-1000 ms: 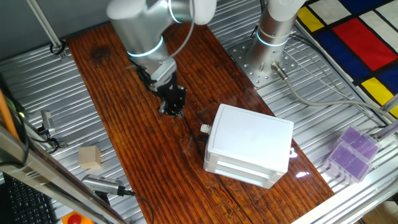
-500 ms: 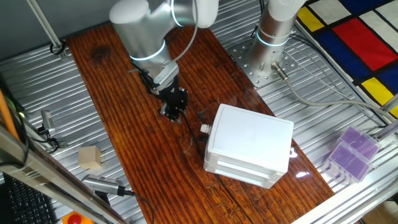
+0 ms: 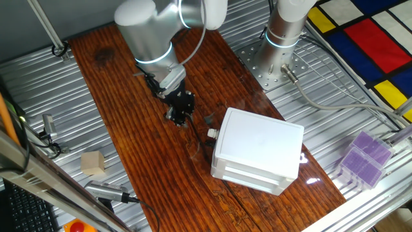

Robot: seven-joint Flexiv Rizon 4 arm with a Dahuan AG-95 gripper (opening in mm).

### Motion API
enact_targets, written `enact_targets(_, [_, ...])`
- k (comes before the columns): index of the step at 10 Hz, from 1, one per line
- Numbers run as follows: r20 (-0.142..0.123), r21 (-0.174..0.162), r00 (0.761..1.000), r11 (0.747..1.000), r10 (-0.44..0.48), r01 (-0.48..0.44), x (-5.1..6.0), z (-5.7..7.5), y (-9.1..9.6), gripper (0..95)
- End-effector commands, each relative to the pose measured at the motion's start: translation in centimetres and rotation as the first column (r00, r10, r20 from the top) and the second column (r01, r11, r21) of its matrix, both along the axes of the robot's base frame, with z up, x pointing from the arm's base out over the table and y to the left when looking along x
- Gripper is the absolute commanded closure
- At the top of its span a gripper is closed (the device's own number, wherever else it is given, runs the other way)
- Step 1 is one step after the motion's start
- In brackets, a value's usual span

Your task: Take something out of a drawer

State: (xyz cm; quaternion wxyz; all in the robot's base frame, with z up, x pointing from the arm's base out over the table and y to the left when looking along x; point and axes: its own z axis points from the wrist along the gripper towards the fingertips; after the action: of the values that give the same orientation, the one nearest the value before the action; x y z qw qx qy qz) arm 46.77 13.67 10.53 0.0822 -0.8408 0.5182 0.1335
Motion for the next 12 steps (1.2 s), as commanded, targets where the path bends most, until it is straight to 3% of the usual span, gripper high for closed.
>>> enact_targets(1, [0.004, -0.033, 1.000, 0.999, 0.009, -0.009, -0.03, -0.02, -0.01, 95.0])
enact_targets(2, [0.004, -0.046, 1.000, 0.999, 0.013, -0.012, -0.03, -0.02, -0.01, 95.0])
enact_targets(3, [0.002, -0.048, 1.000, 0.998, 0.027, -0.027, -0.03, -0.02, -0.01, 76.0])
enact_targets(6, [0.002, -0.056, 0.999, 0.998, 0.037, -0.037, -0.03, -0.02, -0.01, 76.0])
enact_targets(12, [0.005, -0.023, 0.999, 0.999, 0.033, -0.033, -0.03, -0.02, -0.01, 76.0])
